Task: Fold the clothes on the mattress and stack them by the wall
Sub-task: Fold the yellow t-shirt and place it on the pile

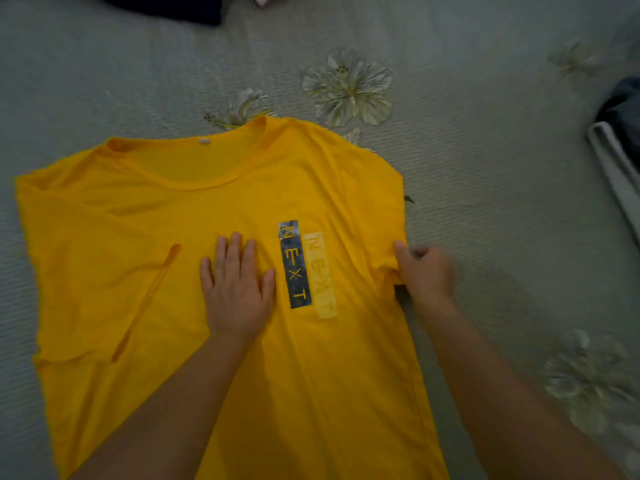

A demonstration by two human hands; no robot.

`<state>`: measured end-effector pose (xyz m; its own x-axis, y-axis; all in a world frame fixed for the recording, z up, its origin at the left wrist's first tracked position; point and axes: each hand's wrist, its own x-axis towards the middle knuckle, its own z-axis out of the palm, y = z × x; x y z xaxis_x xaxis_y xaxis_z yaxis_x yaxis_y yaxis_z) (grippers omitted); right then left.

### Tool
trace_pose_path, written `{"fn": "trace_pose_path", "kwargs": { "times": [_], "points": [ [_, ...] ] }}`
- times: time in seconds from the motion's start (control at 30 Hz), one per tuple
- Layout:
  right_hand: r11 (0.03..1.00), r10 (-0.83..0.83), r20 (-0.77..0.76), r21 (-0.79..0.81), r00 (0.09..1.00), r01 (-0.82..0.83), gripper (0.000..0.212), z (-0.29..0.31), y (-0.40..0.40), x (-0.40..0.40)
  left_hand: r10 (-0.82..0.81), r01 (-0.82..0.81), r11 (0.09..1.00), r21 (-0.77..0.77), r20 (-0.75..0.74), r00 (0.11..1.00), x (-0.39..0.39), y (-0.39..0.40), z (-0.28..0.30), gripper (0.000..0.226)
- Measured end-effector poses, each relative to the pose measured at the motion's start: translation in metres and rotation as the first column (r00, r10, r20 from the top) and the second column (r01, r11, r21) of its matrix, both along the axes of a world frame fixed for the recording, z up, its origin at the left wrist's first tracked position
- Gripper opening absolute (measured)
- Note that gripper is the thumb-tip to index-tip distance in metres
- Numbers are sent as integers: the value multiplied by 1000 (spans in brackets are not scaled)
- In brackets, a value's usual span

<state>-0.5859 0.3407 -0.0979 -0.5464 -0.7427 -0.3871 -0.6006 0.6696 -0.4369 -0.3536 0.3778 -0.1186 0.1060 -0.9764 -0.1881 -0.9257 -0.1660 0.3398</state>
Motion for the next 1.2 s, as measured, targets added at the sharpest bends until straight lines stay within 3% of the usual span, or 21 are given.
{"fn": "trace_pose_path", "kwargs": {
  "times": [0.1,0.17,0.23,0.3,0.33,0.37,0.43,0.47,0.5,0.57,0.67,0.73,0.8,0.9,0.97,1.1,1.13,1.17,1.2],
  "points": [
    [990,102,-8,102,995,-101,48,-3,-12,9,7,-7,1000,-2,44,999,-4,0,-2,72],
    [988,145,7,53,989,-145,36,5,-13,18,20,-20,1000,-2,53,998,-6,0,-2,74],
    [952,111,-12,-286,994,-110,22,17,-12,23,26,-26,1000,-2,57,998,-7,0,-1,74],
    [751,137,-151,-629,979,-202,16,29,-8,33,31,-31,1000,3,63,997,-9,-3,-1,72],
    [650,256,-257,-667,932,-363,17,31,-3,40,27,-27,1000,-2,71,997,-9,-3,-1,71],
    [541,425,-383,-619,821,-569,20,27,5,48,18,-18,1000,-5,77,997,-9,-4,-1,69],
    [343,706,-525,-334,476,-878,15,16,25,57,2,-2,1000,2,89,996,-11,-6,-1,66],
    [284,774,-523,-217,357,-934,16,11,35,57,-5,5,1000,3,95,995,-11,-6,-1,66],
    [262,800,-508,-182,318,-948,21,6,43,52,-11,10,1000,6,96,995,-10,-6,-2,66],
    [281,777,-485,-305,403,-910,22,-1,52,37,0,-2,1000,22,94,996,-9,-6,-3,69],
    [448,704,-383,-415,598,-792,39,-2,57,26,7,-10,999,31,107,994,-8,-6,-5,73],
    [571,665,-384,-290,640,-768,61,-3,55,30,2,-5,1000,28,113,994,-7,-5,-5,73],
    [611,701,-354,-150,619,-777,70,-5,52,38,4,-6,1000,16,113,994,-7,-4,-7,73],
    [522,690,-439,-249,576,-816,22,-10,52,44,2,-3,1000,9,104,995,-6,-3,-10,75],
    [368,743,-460,-328,487,-870,30,-13,56,45,7,-8,1000,18,79,997,-6,-2,-9,76],
    [-34,876,-480,-163,50,-986,30,-13,68,43,56,-55,998,12,-101,993,-3,-6,4,62],
    [-60,880,-475,-154,20,-986,30,-12,69,40,99,-101,995,-6,-189,977,-1,-10,9,60],
    [-50,866,-497,-193,54,-980,33,-13,70,37,151,-162,987,-20,-271,951,2,-17,16,58],
    [16,847,-511,-250,147,-968,35,-14,71,32,192,-213,977,-32,-317,929,4,-25,23,56]
  ]
}}
